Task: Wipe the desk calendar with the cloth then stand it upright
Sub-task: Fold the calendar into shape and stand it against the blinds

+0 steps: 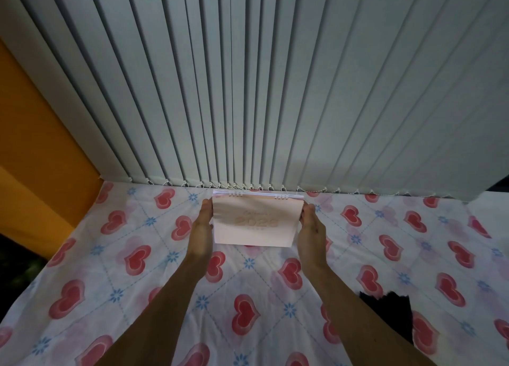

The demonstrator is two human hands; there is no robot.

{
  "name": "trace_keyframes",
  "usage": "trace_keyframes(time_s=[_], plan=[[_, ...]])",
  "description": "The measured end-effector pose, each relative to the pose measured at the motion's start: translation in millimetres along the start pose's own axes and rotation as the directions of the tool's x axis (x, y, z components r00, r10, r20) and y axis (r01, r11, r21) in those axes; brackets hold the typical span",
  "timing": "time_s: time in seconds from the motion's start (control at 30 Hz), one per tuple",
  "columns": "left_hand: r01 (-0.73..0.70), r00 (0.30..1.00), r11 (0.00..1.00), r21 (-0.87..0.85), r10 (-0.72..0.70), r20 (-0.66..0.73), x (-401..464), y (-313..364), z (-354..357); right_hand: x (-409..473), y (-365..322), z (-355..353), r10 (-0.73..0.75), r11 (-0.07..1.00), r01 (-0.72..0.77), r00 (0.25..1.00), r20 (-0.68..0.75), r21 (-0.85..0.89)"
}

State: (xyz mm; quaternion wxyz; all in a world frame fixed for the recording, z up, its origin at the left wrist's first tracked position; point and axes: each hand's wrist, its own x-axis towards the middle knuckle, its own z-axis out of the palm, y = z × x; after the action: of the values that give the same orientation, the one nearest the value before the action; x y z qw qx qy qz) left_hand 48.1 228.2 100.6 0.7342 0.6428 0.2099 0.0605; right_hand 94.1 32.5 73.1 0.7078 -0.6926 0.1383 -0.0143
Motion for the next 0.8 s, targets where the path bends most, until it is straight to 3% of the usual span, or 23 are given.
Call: trace_keyframes(time_s=[0.37, 0.8], plan=[[-0.038, 0.999, 0.999, 0.010, 0.038, 0.032, 61, 44, 7, 60, -41, 32, -0.041, 0.998, 0.038, 0.997, 0.064, 0.054], [-0.037, 0.998, 0.999, 0.027, 0.035, 0.044, 121, 29, 4, 115, -23, 61, -0.045, 0.998, 0.043, 0.999, 0.027, 0.048]])
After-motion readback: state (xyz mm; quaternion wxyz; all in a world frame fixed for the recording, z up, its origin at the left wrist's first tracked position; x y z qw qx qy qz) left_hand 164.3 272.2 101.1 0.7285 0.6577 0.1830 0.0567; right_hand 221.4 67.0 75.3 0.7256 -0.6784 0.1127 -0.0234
